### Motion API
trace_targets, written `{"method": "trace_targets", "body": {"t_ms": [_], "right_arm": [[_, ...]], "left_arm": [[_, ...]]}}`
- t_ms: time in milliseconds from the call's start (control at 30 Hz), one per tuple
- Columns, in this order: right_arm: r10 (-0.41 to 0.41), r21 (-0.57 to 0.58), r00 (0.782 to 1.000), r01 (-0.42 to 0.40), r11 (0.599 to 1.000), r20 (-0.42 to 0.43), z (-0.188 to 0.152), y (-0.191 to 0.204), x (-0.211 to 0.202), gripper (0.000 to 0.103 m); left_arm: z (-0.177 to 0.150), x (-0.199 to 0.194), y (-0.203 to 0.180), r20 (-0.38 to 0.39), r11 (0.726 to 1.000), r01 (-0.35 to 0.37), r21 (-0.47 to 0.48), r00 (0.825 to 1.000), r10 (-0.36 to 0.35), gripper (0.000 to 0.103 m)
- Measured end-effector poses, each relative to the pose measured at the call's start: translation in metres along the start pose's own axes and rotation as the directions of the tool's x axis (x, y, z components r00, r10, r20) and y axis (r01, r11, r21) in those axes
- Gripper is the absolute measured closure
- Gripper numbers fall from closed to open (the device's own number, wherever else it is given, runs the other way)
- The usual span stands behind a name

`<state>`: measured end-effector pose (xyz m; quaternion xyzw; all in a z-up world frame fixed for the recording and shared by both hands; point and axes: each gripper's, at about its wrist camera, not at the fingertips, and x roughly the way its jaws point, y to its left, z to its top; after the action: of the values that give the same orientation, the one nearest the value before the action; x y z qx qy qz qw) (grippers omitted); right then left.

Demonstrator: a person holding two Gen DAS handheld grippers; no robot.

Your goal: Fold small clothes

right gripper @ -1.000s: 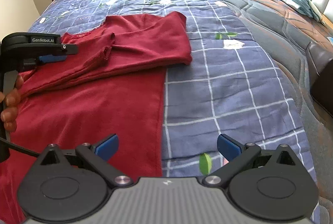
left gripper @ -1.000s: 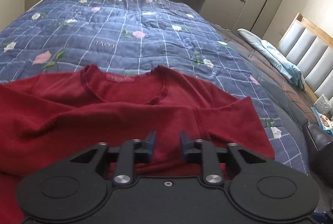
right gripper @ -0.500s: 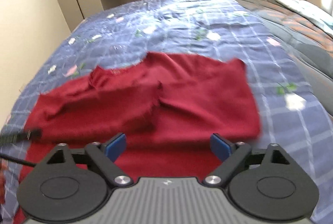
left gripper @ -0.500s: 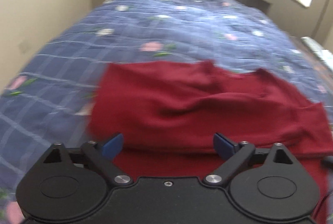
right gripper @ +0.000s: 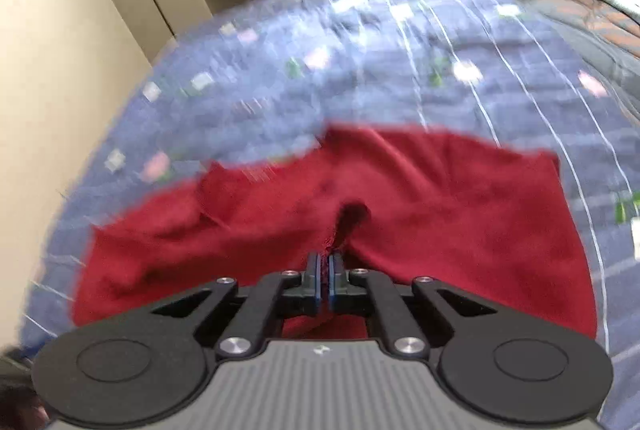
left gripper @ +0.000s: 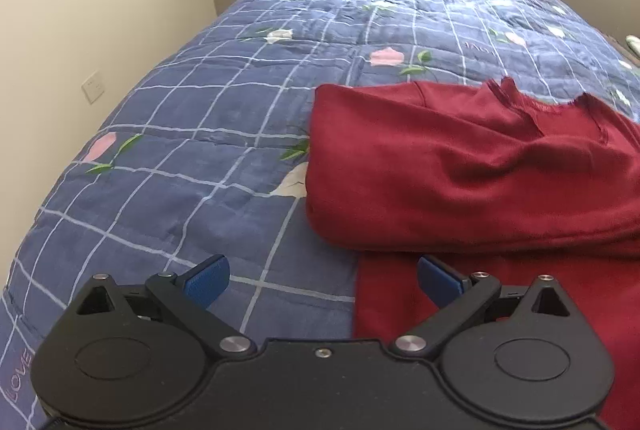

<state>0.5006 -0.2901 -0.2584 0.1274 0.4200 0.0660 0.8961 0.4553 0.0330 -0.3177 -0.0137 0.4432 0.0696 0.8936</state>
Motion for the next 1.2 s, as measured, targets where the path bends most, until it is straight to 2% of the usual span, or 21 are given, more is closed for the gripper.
{"method": "trace_targets", "body": {"t_ms": [100,267,333,467,500,533,567,633,733,767,867,967,1033,1100,1167,1200], "right_arm": [[0.051,-0.034,0.995,-0.048,0.998,0.088,0.024,0.016,-0.023,0.099],[0.125,-0.081,0.969,-0.11,0.991,0.215,0.056,0.039,-0.053,0.099],[0.126,-0.103,0.963,-0.104,0.989,0.237,0.063,0.044,-0.057,0.099],[0.056,-0.142,0.956,-0.015,0.99,0.29,0.061,0.048,-0.062,0.099],[0.039,-0.139,0.956,0.002,0.99,0.291,0.059,0.046,-0.062,0.099],[0.019,-0.137,0.957,0.022,0.99,0.289,0.056,0.043,-0.06,0.099],[-0.001,-0.132,0.961,0.04,0.99,0.277,0.053,0.041,-0.058,0.099],[-0.01,-0.112,0.969,0.039,0.993,0.248,0.046,0.033,-0.055,0.099],[-0.031,-0.109,0.976,0.055,0.993,0.214,0.033,0.027,-0.049,0.099],[-0.036,-0.109,0.978,0.06,0.992,0.205,0.03,0.026,-0.047,0.099],[-0.045,-0.101,0.981,0.065,0.993,0.191,0.023,0.02,-0.045,0.099],[-0.056,-0.093,0.979,0.075,0.993,0.197,0.022,0.013,-0.049,0.099],[-0.062,-0.089,0.978,0.081,0.993,0.201,0.024,0.01,-0.049,0.099],[-0.064,-0.087,0.977,0.083,0.993,0.201,0.026,0.007,-0.049,0.098],[-0.066,-0.089,0.978,0.085,0.992,0.197,0.028,0.005,-0.049,0.098],[-0.066,-0.091,0.978,0.086,0.992,0.196,0.029,0.005,-0.048,0.098]], "left_arm": [[0.001,0.007,-0.005,-0.016,0.999,0.011,0.033,1.0,-0.011,0.003],[0.009,0.017,-0.013,-0.011,0.994,0.021,0.111,1.0,-0.02,0.003],[0.013,0.019,-0.015,0.0,0.994,0.018,0.109,1.0,-0.018,0.007],[0.023,0.021,-0.015,0.032,0.996,-0.016,0.087,0.999,0.013,0.021],[0.024,0.021,-0.014,0.036,0.997,-0.017,0.076,0.999,0.014,0.023],[0.025,0.021,-0.013,0.038,0.998,-0.011,0.066,0.999,0.008,0.03],[0.025,0.02,-0.013,0.04,0.998,-0.007,0.061,0.999,0.005,0.042],[0.025,0.02,-0.013,0.044,0.998,0.015,0.066,0.999,-0.018,0.054],[0.025,0.018,-0.018,0.069,0.994,0.01,0.105,0.997,-0.017,0.053],[0.025,0.018,-0.019,0.077,0.993,0.0,0.12,0.997,-0.009,0.047],[0.027,0.016,-0.022,0.103,0.988,-0.022,0.153,0.995,0.006,0.038],[0.029,0.015,-0.024,0.135,0.976,-0.022,0.217,0.991,-0.007,0.037],[0.03,0.014,-0.03,0.175,0.954,-0.044,0.296,0.985,-0.009,0.037],[0.032,0.014,-0.035,0.195,0.934,-0.056,0.352,0.981,-0.014,0.041],[0.034,0.015,-0.037,0.2,0.923,-0.05,0.381,0.979,-0.03,0.06],[0.036,0.015,-0.037,0.199,0.919,-0.042,0.391,0.979,-0.04,0.065]]}}
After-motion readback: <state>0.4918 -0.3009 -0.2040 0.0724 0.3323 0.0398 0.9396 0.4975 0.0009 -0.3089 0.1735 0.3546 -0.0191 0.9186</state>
